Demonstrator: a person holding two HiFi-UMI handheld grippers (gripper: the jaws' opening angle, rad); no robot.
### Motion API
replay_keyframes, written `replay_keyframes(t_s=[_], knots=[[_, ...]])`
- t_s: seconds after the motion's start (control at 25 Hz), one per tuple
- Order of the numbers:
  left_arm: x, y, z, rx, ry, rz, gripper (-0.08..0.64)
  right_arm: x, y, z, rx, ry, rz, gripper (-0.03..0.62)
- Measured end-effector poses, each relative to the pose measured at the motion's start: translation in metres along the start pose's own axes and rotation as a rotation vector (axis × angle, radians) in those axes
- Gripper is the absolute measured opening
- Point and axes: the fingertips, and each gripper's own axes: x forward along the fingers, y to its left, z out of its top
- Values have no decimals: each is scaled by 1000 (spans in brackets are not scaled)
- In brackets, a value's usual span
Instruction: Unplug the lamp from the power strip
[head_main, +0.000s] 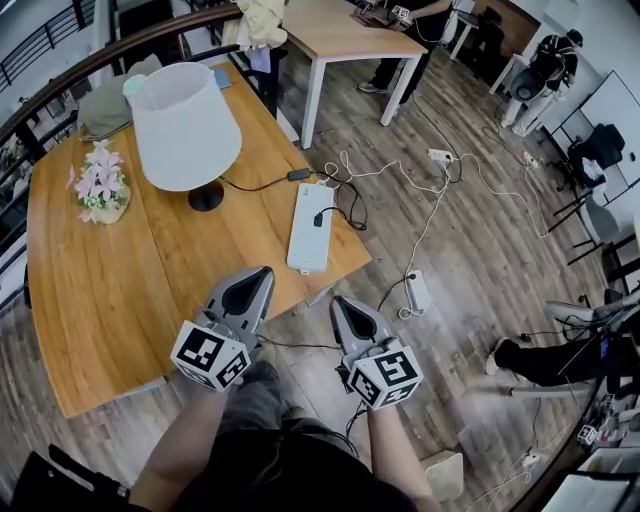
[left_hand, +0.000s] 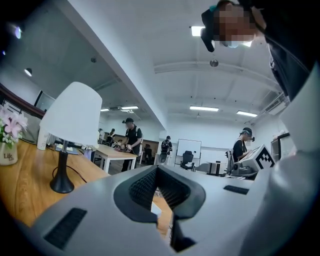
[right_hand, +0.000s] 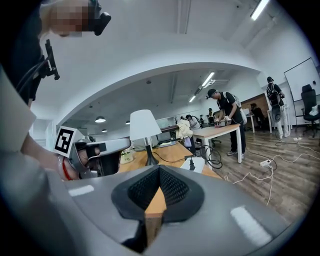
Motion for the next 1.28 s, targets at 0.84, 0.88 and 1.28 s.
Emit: replay_keyframes(t_s=[0.84, 0.88, 1.28], knots=[[98, 66, -52, -8, 181, -192, -6, 97, -74, -12, 59, 110, -211, 9], [102, 66, -56, -8, 193, -200, -6, 101, -77, -13, 63, 117, -218, 9], [134, 74, -105, 75, 366, -201, -2, 141, -104, -30, 31, 229, -268, 58]])
